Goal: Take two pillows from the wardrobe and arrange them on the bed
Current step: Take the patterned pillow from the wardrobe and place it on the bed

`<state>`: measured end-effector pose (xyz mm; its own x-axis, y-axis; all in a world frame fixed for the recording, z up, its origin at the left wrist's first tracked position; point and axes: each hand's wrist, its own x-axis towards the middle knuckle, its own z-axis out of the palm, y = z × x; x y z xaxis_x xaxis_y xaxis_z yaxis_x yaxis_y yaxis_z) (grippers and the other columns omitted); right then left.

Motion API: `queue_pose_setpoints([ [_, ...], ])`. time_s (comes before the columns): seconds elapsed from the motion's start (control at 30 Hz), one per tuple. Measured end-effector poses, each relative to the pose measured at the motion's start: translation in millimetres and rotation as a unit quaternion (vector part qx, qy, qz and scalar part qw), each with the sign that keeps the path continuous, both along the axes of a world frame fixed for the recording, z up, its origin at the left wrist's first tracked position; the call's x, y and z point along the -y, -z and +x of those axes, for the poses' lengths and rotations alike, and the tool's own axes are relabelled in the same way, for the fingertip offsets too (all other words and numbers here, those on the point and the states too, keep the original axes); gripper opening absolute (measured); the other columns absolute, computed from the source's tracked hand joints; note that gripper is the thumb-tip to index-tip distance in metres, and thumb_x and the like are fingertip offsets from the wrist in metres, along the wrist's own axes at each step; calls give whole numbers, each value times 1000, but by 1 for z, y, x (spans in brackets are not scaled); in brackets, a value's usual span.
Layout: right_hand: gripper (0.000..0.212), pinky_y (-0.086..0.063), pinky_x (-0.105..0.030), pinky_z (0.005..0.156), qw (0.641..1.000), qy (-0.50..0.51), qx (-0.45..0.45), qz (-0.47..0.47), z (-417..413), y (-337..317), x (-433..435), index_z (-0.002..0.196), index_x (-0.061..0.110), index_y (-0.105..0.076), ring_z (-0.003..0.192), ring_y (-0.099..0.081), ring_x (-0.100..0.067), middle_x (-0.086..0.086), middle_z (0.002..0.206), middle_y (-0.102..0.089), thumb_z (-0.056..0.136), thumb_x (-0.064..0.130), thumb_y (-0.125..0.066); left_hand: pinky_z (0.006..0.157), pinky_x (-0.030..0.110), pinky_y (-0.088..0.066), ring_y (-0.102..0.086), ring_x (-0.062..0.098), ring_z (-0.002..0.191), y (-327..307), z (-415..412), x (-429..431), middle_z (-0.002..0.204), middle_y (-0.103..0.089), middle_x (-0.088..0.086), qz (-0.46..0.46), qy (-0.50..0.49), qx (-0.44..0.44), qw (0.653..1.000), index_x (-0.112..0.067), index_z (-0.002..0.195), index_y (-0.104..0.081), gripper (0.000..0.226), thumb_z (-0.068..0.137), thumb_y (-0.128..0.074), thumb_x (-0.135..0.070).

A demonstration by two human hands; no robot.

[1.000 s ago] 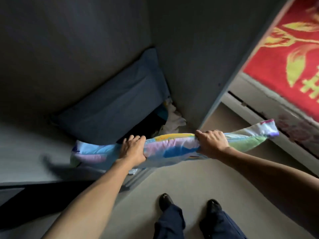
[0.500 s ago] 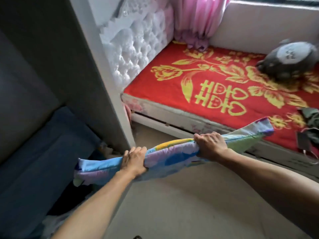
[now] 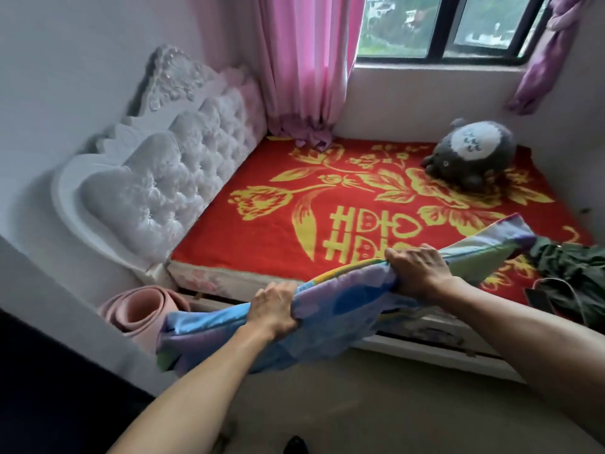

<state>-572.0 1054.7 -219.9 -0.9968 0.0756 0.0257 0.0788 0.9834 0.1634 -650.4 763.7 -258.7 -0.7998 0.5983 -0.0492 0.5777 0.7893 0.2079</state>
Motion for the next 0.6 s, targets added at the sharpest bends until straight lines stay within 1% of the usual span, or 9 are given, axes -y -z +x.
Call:
queue_pose_setpoints([
  [0.13,40,-43,-37,72,999,34,0,9,-69,-13,-31,93,25,-46,83,-68,-26,0,88,-71,66,51,-59,77,38,-43,-55,27,94,-14,-84,-36,99,-59,3,-2,35,-8,999,-23,94,-46,30,70,-60,-35],
  [0.23,42,-43,-37,75,998,48,-23,19,-115,-18,-47,93,23,-48,87,-67,-26,1,90,-70,66,52,-62,74,37,-39,-54,26,92,-27,-145,-54,97,-58,2,-13,54,-47,997,-23,95,-46,27,73,-58,-33],
  [0.33,44,-44,-39,76,998,52,-30,33,-155,-16,-60,91,19,-54,89,-65,-28,-2,90,-68,64,50,-70,72,36,-35,-52,27,91,-32,-193,-69,97,-57,2,-22,65,-87,994,-21,97,-48,24,75,-56,-26],
  [0.4,44,-48,-41,72,997,50,-35,46,-188,-13,-66,85,15,-58,85,-63,-31,-6,86,-66,58,43,-77,70,36,-33,-51,28,90,-30,-226,-78,95,-56,2,-30,66,-118,990,-21,98,-49,23,76,-53,-22],
  [0.47,45,-50,-43,64,997,36,-50,37,-224,-8,-75,79,12,-60,79,-62,-34,-10,81,-64,49,38,-82,69,37,-35,-52,29,88,-28,-259,-86,93,-57,3,-37,66,-132,988,-20,97,-51,21,76,-53,-19],
  [0.57,48,-51,-41,60,998,8,-67,13,-290,6,-89,77,11,-59,74,-62,-33,-10,80,-62,45,38,-84,69,40,-41,-55,30,86,-22,-313,-97,92,-59,4,-60,48,-136,988,-18,96,-54,22,74,-57,-17],
  [0.6,48,-51,-40,60,998,5,-56,-3,-314,12,-92,77,12,-59,72,-63,-31,-8,79,-62,46,39,-84,71,40,-42,-55,30,87,-21,-330,-101,94,-60,4,-66,38,-132,988,-18,97,-54,23,73,-56,-16],
])
